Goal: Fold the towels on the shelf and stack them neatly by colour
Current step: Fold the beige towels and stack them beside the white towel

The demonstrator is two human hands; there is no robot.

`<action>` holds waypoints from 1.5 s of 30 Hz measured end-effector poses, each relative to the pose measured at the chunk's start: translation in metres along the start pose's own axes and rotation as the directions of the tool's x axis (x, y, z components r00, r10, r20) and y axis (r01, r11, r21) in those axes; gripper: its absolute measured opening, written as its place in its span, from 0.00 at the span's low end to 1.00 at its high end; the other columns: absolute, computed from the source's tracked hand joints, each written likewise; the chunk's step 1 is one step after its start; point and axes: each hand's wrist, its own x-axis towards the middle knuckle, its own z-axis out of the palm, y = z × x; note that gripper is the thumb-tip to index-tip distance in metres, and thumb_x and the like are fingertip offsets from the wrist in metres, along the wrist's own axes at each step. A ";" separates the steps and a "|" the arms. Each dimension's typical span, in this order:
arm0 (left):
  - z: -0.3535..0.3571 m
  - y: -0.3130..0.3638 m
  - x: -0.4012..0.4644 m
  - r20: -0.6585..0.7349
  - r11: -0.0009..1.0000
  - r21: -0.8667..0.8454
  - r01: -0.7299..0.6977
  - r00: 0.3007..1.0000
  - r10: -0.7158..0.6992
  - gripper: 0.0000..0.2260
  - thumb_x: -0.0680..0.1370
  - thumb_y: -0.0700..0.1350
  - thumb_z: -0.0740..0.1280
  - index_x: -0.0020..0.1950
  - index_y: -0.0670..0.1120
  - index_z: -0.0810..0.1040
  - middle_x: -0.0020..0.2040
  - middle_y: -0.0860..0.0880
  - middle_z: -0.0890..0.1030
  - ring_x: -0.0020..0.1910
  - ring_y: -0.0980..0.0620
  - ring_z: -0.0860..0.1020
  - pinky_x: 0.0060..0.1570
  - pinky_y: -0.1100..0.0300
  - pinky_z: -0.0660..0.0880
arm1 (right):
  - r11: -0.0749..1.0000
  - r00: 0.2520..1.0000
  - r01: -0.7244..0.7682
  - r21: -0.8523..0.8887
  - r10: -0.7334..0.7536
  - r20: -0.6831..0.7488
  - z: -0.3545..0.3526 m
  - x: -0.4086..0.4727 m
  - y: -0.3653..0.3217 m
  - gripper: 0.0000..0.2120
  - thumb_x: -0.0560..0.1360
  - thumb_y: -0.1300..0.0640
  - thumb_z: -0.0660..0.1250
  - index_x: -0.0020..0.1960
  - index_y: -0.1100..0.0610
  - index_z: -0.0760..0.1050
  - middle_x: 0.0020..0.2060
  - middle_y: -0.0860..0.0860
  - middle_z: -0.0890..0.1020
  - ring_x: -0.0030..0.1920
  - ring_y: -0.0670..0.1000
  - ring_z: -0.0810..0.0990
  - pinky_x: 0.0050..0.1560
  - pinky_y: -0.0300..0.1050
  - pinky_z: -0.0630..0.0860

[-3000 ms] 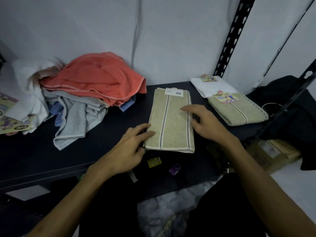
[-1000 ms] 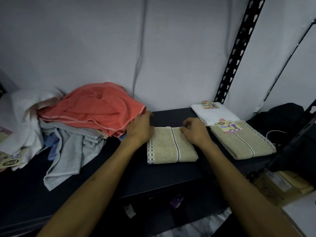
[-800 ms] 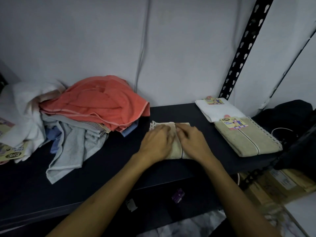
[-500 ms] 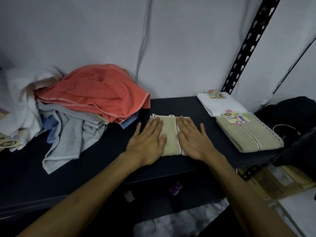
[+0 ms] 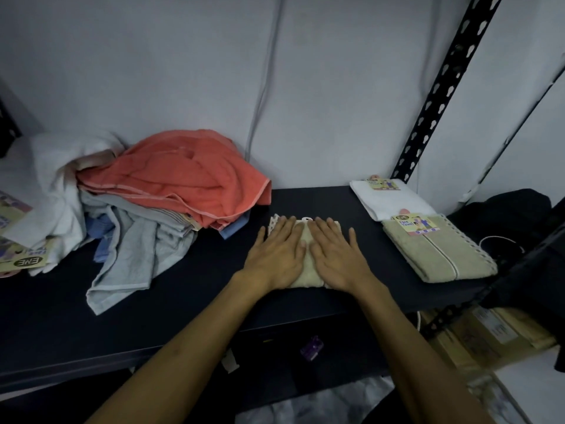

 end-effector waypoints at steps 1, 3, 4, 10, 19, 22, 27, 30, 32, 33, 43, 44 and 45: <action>0.001 -0.003 -0.001 -0.011 1.000 0.006 -0.003 1.000 0.003 0.26 0.86 0.54 0.43 0.83 0.50 0.43 0.83 0.53 0.41 0.81 0.56 0.38 0.78 0.48 0.37 | 1.000 1.000 0.004 0.004 -0.004 -0.007 0.000 -0.001 0.004 0.26 0.86 0.48 0.44 0.82 0.47 0.44 0.81 0.43 0.46 0.80 0.44 0.39 0.78 0.57 0.34; 0.002 -0.010 -0.007 -0.008 1.000 0.013 -0.012 1.000 0.012 0.26 0.86 0.56 0.43 0.83 0.52 0.42 0.83 0.55 0.40 0.80 0.58 0.37 0.78 0.48 0.36 | 1.000 1.000 -0.004 0.020 0.004 0.007 -0.001 -0.005 0.012 0.26 0.85 0.46 0.43 0.82 0.45 0.43 0.81 0.41 0.44 0.79 0.42 0.39 0.78 0.57 0.33; 0.001 -0.014 -0.010 -0.008 1.000 0.013 -0.014 1.000 0.014 0.27 0.86 0.57 0.43 0.83 0.52 0.42 0.83 0.55 0.39 0.80 0.58 0.36 0.78 0.47 0.36 | 1.000 1.000 -0.018 0.026 0.017 0.015 -0.002 -0.007 0.016 0.26 0.85 0.45 0.42 0.82 0.44 0.42 0.81 0.40 0.44 0.79 0.42 0.38 0.78 0.57 0.33; 0.000 -0.033 -0.032 0.024 0.994 -0.020 -0.106 0.994 0.106 0.29 0.85 0.61 0.45 0.83 0.54 0.40 0.82 0.57 0.37 0.78 0.60 0.32 0.80 0.48 0.40 | 0.998 0.981 0.053 0.047 -0.043 -0.189 0.000 -0.042 0.028 0.30 0.83 0.40 0.39 0.82 0.48 0.48 0.81 0.43 0.46 0.79 0.45 0.35 0.78 0.49 0.33; 0.000 -0.014 -0.086 -0.271 0.919 0.095 -0.382 0.879 0.393 0.29 0.83 0.64 0.51 0.79 0.49 0.66 0.81 0.51 0.62 0.81 0.56 0.54 0.81 0.53 0.49 | 0.923 0.863 0.383 0.022 -0.350 -0.365 0.024 -0.129 0.026 0.28 0.76 0.52 0.63 0.76 0.49 0.67 0.75 0.46 0.68 0.75 0.47 0.66 0.67 0.45 0.64; 0.014 0.005 -0.104 -0.171 0.886 0.082 -0.457 0.869 0.464 0.36 0.77 0.71 0.58 0.78 0.50 0.67 0.77 0.53 0.69 0.78 0.56 0.62 0.79 0.53 0.57 | 0.902 0.842 0.384 0.200 -0.253 -0.477 0.013 -0.129 0.030 0.22 0.74 0.52 0.67 0.68 0.49 0.76 0.66 0.37 0.76 0.66 0.41 0.73 0.60 0.47 0.68; -0.004 0.010 -0.101 -0.439 0.830 -0.221 -0.512 0.812 0.384 0.14 0.82 0.46 0.66 0.68 0.49 0.77 0.62 0.55 0.82 0.59 0.57 0.80 0.58 0.57 0.77 | 0.877 0.858 0.360 0.317 -0.178 -0.482 -0.008 -0.118 0.030 0.19 0.71 0.51 0.75 0.62 0.45 0.78 0.59 0.35 0.79 0.65 0.43 0.73 0.63 0.52 0.70; -0.035 0.017 -0.100 -0.469 0.744 -0.437 -0.506 0.834 0.291 0.12 0.81 0.42 0.68 0.64 0.50 0.80 0.57 0.58 0.83 0.57 0.59 0.81 0.56 0.64 0.75 | 0.833 0.871 0.355 0.424 -0.130 -0.474 -0.023 -0.107 0.033 0.20 0.72 0.56 0.77 0.60 0.41 0.79 0.60 0.32 0.78 0.68 0.42 0.72 0.68 0.51 0.70; -0.054 0.015 -0.097 -0.381 0.742 -0.482 -0.467 0.874 0.302 0.11 0.82 0.44 0.68 0.64 0.50 0.79 0.57 0.58 0.83 0.58 0.57 0.81 0.58 0.58 0.77 | 0.771 0.893 0.335 0.542 -0.075 -0.444 -0.040 -0.101 0.032 0.16 0.73 0.61 0.76 0.58 0.48 0.82 0.56 0.38 0.83 0.64 0.41 0.76 0.65 0.44 0.73; -0.062 0.013 -0.095 -0.330 0.750 -0.486 -0.449 0.889 0.318 0.12 0.82 0.45 0.69 0.65 0.50 0.78 0.58 0.57 0.82 0.58 0.57 0.81 0.59 0.54 0.77 | 0.743 0.904 0.324 0.586 -0.061 -0.423 -0.051 -0.100 0.029 0.12 0.74 0.62 0.75 0.56 0.53 0.83 0.51 0.42 0.85 0.57 0.40 0.79 0.58 0.41 0.75; -0.142 0.051 -0.071 -0.391 0.876 -0.154 -0.457 0.842 0.370 0.12 0.74 0.48 0.77 0.56 0.48 0.85 0.48 0.55 0.87 0.48 0.62 0.83 0.55 0.56 0.80 | 0.697 0.912 0.389 0.603 -0.200 -0.358 -0.153 -0.094 -0.012 0.11 0.71 0.54 0.78 0.48 0.58 0.82 0.39 0.53 0.84 0.41 0.50 0.84 0.43 0.45 0.79; -0.144 0.048 -0.070 -0.413 0.864 -0.190 -0.466 0.837 0.360 0.10 0.75 0.47 0.77 0.55 0.47 0.86 0.48 0.55 0.87 0.47 0.62 0.83 0.55 0.57 0.80 | 0.654 0.931 0.354 0.668 -0.174 -0.322 -0.154 -0.096 -0.007 0.13 0.71 0.54 0.78 0.51 0.60 0.82 0.42 0.55 0.85 0.44 0.54 0.86 0.47 0.50 0.82; -0.145 0.045 -0.070 -0.428 0.846 -0.239 -0.477 0.834 0.349 0.09 0.75 0.46 0.77 0.54 0.47 0.86 0.47 0.54 0.87 0.48 0.61 0.84 0.55 0.57 0.80 | 0.613 0.946 0.318 0.724 -0.150 -0.288 -0.152 -0.099 -0.002 0.16 0.70 0.54 0.78 0.52 0.62 0.81 0.45 0.58 0.86 0.47 0.58 0.86 0.53 0.56 0.82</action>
